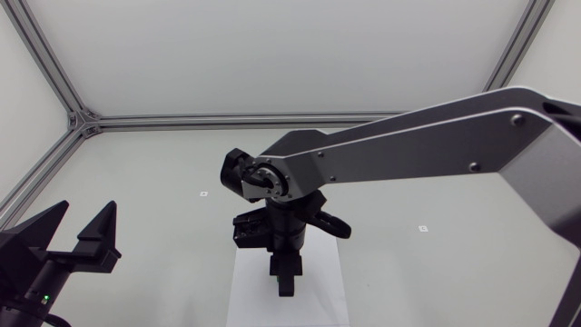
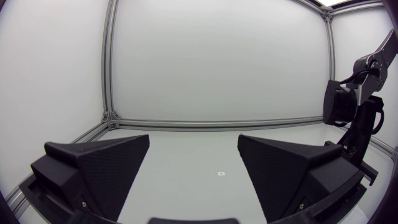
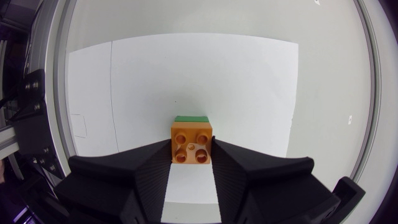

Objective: Pick up the orange 2x2 brick with the right arm and stack it on top of the green 2x2 brick in the center

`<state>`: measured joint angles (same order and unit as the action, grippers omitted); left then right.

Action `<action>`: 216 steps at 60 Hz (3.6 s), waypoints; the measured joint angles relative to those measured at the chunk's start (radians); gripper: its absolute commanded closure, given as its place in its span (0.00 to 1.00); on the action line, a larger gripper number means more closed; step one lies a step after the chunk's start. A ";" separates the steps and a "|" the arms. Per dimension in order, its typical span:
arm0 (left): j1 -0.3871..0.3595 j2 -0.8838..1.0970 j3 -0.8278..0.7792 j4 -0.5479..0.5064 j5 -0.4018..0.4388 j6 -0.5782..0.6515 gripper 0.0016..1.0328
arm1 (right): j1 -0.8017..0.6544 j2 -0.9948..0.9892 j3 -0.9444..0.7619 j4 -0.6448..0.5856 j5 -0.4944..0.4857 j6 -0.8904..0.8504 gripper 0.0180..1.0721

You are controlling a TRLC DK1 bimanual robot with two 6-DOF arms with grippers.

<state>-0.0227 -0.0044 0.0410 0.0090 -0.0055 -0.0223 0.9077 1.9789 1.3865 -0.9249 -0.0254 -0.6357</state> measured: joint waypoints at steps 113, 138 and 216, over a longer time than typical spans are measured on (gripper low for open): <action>0.000 0.000 0.000 0.000 0.000 0.000 0.04 | -0.010 -0.010 -0.056 0.058 0.005 -0.038 0.93; 0.000 0.000 0.000 0.000 0.000 0.000 0.04 | -0.010 -0.018 -0.050 0.053 0.003 -0.019 0.93; 0.000 0.000 0.000 0.000 0.000 0.000 0.04 | 0.006 -0.036 -0.065 0.055 0.000 -0.015 0.93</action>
<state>-0.0223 -0.0044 0.0410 0.0090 -0.0055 -0.0219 0.9138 1.9430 1.3216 -0.8703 -0.0257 -0.6506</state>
